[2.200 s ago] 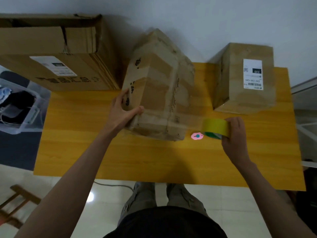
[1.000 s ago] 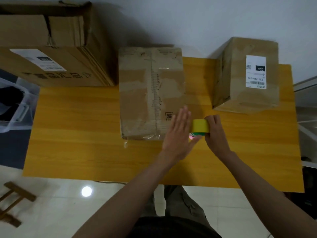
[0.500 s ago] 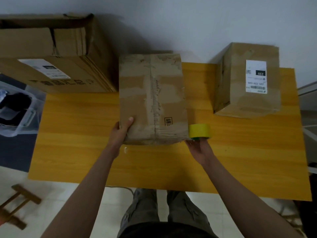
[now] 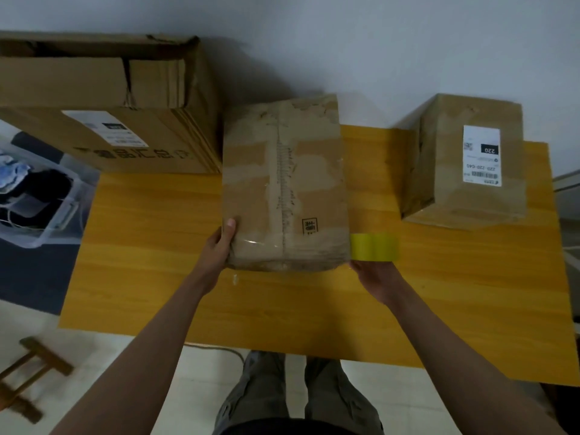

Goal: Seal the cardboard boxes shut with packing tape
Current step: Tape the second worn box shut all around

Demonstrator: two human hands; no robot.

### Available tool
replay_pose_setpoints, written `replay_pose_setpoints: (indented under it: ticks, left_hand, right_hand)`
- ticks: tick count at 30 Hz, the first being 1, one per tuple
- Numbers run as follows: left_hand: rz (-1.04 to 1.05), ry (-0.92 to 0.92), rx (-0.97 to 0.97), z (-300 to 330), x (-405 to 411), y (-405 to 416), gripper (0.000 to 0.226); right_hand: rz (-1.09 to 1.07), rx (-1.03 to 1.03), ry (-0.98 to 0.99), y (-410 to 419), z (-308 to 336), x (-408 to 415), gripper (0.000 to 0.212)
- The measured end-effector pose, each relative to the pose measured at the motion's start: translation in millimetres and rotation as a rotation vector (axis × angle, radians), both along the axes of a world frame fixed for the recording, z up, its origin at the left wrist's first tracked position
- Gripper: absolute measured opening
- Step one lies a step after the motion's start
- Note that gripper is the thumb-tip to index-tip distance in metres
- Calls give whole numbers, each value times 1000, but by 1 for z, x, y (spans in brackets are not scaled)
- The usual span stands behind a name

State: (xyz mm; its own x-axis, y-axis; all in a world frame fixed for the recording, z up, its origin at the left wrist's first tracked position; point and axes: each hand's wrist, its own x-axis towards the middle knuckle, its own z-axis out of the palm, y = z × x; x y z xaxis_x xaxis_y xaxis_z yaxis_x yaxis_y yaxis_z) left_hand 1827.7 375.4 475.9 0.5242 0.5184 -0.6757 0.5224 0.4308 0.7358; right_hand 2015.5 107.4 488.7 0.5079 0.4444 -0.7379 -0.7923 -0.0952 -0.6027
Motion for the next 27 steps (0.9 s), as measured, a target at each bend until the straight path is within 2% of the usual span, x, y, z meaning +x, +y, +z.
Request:
replay_pose_setpoints:
  ticks: [1,3,5,6,8,10,11,13,15,17,20,24,27]
  left_hand:
    - [4,-16,10,-1,1,-1,70]
    - [-17,-28,94,0,8,-10,57]
    - [-82,-6,273,0,20,-19,47]
    - [-123,0,359,0,26,-21,49]
    - [-236,-35,515,10,38,-23,69]
    - [-327,-201,686,35,44,-21,85]
    - [-367,-323,763,51,44,-19,84]
    - [-511,-488,933,79,38,-18,81]
    - [-708,-499,1043,89,25,-16,86]
    - [-826,-425,1101,81,15,-17,97]
    - [-787,-352,1162,68,21,-29,108]
    - [-617,-426,1150,54,30,-42,92]
    - [-561,-472,1142,48,31,-45,84]
  right_hand:
    - [40,-50,-70,3,14,2,78]
    - [47,-158,-208,6,36,14,30]
    - [54,-142,-361,10,65,25,17]
    - [70,-143,-431,14,83,28,15]
    - [144,-260,-580,27,107,25,31]
    - [291,-443,-867,45,114,14,22]
    - [390,-530,-1016,55,116,6,27]
    - [555,-627,-1162,70,115,-14,40]
    - [628,-698,-1224,77,113,-31,41]
    - [607,-736,-1264,77,113,-38,40]
    - [619,-765,-1313,75,113,-36,41]
    - [712,-723,-1356,68,119,-32,52]
    - [596,-640,-1411,60,123,-26,44]
